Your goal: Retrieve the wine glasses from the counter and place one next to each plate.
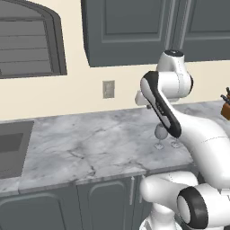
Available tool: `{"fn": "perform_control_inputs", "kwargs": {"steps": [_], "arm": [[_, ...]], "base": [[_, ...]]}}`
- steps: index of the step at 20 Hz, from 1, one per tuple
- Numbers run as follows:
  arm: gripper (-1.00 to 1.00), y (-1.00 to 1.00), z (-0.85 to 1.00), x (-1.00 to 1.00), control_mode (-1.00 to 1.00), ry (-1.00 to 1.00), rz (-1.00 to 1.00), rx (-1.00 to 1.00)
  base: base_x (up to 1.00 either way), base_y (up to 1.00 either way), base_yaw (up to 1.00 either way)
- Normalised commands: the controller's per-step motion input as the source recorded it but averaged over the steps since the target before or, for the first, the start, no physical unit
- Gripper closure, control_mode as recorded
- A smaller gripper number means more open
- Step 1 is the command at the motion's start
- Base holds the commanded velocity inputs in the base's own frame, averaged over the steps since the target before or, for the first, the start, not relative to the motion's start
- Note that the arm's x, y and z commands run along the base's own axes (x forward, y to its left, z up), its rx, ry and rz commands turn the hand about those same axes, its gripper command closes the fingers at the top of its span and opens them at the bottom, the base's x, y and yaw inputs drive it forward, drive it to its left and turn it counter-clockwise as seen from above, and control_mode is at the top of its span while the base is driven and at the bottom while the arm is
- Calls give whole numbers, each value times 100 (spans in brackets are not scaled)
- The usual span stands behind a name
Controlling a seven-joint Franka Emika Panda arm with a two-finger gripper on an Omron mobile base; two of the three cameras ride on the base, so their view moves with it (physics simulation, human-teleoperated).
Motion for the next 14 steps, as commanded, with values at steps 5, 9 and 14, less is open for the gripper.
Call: {"fn": "perform_control_inputs", "kwargs": {"steps": [5,9,14], "arm": [[-100,-4,-2,-65,-100,0,-15,6],[-100,-24,0,-75,-100,-3,-40,20],[-100,-12,0,-54,-100,-2,-50,25]], "base": [[0,0,0],[0,0,0],[0,0,0]]}}
